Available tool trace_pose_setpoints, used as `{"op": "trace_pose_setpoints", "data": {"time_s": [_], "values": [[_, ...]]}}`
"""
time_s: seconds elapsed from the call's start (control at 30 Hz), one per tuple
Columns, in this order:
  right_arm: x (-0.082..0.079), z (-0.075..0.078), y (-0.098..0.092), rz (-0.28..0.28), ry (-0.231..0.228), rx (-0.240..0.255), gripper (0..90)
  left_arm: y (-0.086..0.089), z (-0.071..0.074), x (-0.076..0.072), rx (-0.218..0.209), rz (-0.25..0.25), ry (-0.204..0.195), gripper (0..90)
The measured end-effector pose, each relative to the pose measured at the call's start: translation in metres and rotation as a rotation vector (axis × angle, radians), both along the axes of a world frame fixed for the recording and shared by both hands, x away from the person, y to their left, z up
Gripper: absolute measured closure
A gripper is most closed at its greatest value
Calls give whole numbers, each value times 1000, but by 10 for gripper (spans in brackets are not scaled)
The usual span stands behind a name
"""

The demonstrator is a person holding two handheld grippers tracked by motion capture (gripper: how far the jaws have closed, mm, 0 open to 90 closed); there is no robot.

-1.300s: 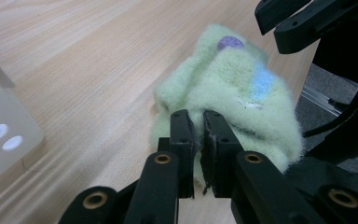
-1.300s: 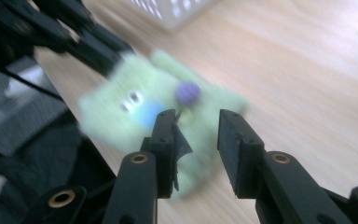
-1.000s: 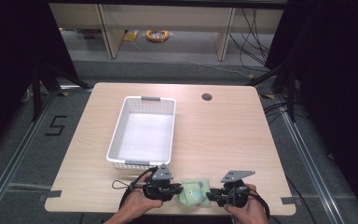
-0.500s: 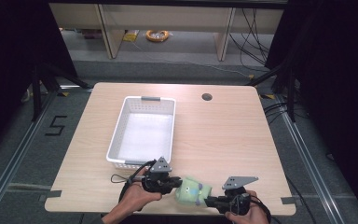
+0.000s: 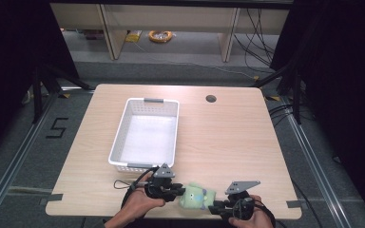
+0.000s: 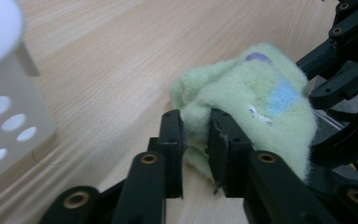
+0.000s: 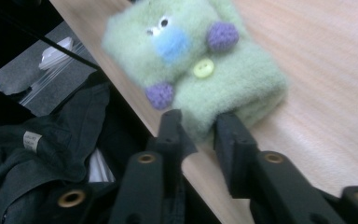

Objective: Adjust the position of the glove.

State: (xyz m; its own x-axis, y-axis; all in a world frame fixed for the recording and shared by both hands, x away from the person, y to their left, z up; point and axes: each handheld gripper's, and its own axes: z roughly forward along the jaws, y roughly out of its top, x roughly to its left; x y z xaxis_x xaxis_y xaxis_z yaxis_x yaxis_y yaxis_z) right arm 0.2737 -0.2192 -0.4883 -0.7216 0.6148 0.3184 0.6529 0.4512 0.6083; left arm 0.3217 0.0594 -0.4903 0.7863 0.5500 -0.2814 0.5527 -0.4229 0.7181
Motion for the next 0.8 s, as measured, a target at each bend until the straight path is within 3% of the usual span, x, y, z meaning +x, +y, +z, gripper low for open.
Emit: {"op": "trace_pose_setpoints", "data": {"time_s": [0.07,0.1,0.23,0.27,0.4,0.43,0.57,0.6,0.63,0.67,0.7,0.8], "values": [[0,3,-1,0,-7,-17,682,1,1,0,-13,4,-4,713],[1,7,-4,-27,-27,-3,604,6,4,-1,-13,7,1,659],[4,13,-9,-59,-63,31,539,11,8,-5,-46,40,22,589],[5,16,-12,-99,-74,24,536,13,8,-5,-48,30,24,578],[10,14,-15,-126,-95,27,497,14,11,-12,-77,58,53,520],[12,13,-14,-110,-69,38,489,15,11,-13,-77,53,64,499],[17,8,-7,-107,-60,26,487,9,8,-17,-61,64,82,440],[19,6,-3,-105,-60,7,481,6,6,-17,-63,69,110,432],[19,6,-3,-105,-60,7,481,6,6,-17,-63,69,110,430],[20,5,3,-122,-27,14,482,2,3,-16,-56,83,118,429],[23,4,2,-100,-51,-13,482,2,3,-16,-56,83,118,429],[26,0,5,-113,-53,-7,482,-1,-2,-12,-55,96,151,429]]}}
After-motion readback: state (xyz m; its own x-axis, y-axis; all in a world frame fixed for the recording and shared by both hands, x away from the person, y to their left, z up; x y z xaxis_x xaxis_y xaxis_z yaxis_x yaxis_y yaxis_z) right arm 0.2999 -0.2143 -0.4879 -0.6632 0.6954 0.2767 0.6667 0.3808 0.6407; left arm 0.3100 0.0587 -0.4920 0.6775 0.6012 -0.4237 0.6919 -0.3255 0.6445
